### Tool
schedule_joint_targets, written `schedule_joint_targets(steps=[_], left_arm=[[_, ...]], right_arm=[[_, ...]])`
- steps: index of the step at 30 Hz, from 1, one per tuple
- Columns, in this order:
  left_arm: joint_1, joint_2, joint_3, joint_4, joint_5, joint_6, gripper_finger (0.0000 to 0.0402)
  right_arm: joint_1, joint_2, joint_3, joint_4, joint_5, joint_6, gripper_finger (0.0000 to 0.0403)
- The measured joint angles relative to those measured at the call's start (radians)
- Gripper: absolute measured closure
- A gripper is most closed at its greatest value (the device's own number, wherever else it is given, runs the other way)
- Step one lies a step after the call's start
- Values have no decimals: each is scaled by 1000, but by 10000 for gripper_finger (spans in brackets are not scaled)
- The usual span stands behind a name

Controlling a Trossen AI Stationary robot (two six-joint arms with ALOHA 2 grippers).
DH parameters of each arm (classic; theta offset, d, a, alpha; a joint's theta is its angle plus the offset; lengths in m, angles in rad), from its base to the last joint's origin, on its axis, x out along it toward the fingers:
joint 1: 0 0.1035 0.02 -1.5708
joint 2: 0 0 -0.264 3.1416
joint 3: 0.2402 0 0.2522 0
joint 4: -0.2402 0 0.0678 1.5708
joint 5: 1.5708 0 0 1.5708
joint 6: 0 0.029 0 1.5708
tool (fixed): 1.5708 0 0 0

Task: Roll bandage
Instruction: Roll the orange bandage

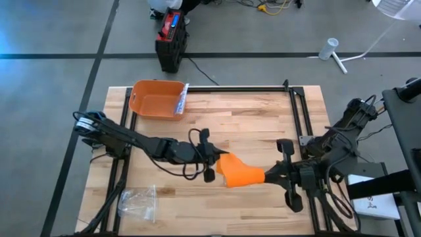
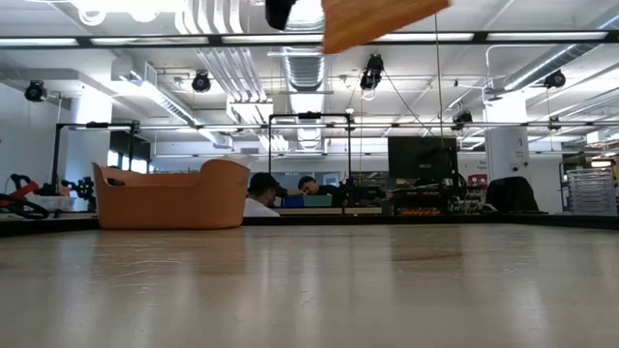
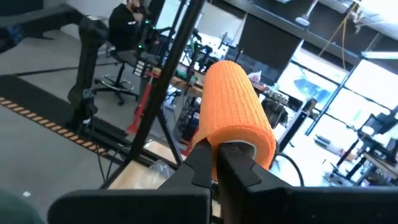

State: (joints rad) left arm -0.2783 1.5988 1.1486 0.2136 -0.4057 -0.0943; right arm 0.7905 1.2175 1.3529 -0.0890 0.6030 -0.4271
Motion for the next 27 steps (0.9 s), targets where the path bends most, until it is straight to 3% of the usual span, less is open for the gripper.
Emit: schedule_joint_targets(steps=[14,22,27], left_arm=[[1,29,36,14,-14,-15,401],[-40,33,35,-23,30,-73,401],[-90,31,35,-50,31,-100,401]], right_arm=[[-52,0,0,15,1,304,403],[-114,-1,0,-62,181,104,403],[-124,-1,0,-126,208,8,403]])
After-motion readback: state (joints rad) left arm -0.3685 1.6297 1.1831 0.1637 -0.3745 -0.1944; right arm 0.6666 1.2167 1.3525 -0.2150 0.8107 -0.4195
